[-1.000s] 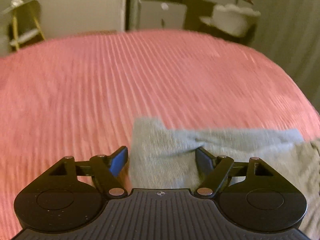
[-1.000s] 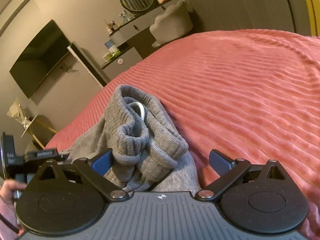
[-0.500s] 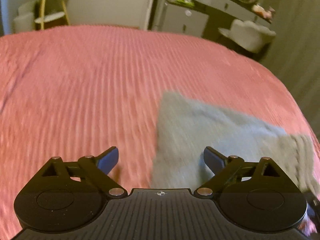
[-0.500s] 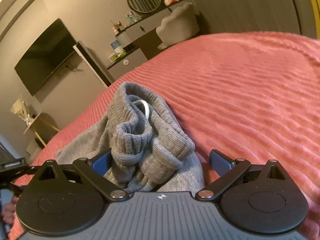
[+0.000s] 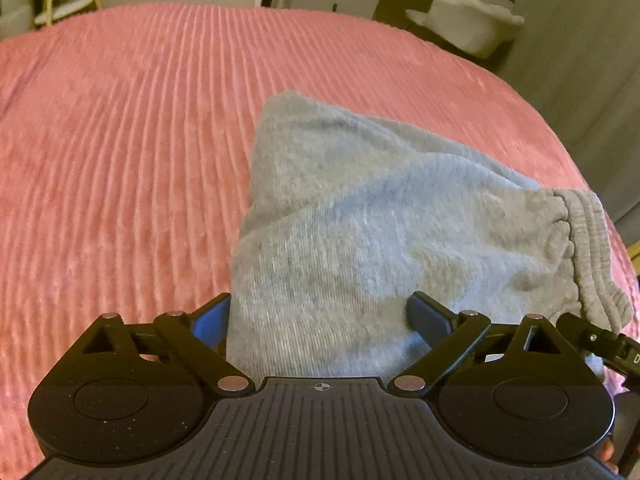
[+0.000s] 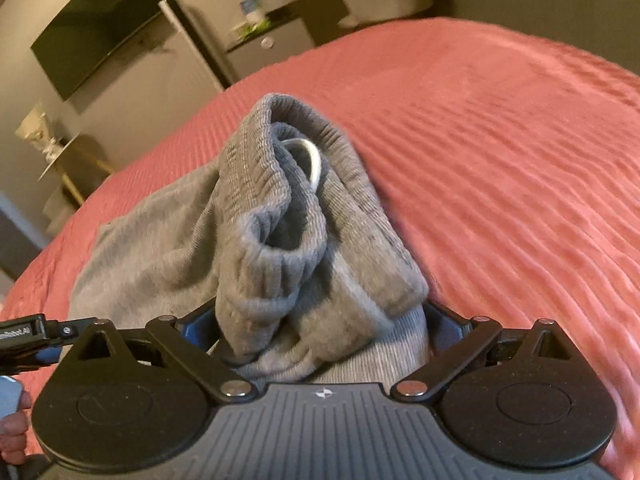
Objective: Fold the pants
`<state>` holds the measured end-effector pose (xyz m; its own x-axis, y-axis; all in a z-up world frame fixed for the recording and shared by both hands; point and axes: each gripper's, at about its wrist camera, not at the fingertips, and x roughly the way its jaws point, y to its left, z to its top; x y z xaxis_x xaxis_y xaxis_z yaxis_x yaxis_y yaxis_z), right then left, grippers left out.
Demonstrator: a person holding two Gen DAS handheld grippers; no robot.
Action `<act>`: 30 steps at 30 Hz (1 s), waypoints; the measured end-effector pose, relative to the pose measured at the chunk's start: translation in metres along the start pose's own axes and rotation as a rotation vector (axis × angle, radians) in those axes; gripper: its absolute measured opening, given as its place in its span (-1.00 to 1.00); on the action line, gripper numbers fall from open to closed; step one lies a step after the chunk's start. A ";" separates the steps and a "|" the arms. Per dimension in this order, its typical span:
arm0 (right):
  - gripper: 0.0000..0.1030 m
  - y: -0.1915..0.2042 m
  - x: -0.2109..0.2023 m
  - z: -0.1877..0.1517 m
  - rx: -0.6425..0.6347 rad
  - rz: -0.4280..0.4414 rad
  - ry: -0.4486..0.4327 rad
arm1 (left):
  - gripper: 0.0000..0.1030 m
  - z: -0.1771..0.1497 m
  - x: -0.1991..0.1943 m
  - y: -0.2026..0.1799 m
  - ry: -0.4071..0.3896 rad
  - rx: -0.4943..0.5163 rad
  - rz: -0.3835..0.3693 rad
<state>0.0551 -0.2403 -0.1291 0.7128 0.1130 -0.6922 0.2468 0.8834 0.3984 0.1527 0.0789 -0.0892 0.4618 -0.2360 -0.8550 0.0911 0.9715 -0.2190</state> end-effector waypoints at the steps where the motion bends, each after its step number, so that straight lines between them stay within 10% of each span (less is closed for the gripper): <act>1: 0.94 0.000 0.002 0.003 -0.008 0.018 0.021 | 0.90 0.001 0.003 0.003 0.012 -0.012 -0.020; 11: 0.95 -0.023 0.028 0.047 -0.077 0.221 0.301 | 0.96 0.015 0.034 0.034 0.088 -0.115 -0.212; 21: 0.95 -0.039 0.032 0.053 -0.152 0.371 0.274 | 1.00 0.021 0.050 0.038 0.131 -0.094 -0.270; 30: 0.94 -0.064 0.051 0.087 0.135 0.481 0.406 | 1.00 0.024 0.044 0.056 0.122 -0.177 -0.372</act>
<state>0.1325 -0.3307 -0.1371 0.4657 0.6688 -0.5795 0.0606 0.6292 0.7749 0.1995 0.1239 -0.1280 0.3177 -0.5811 -0.7493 0.0738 0.8030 -0.5914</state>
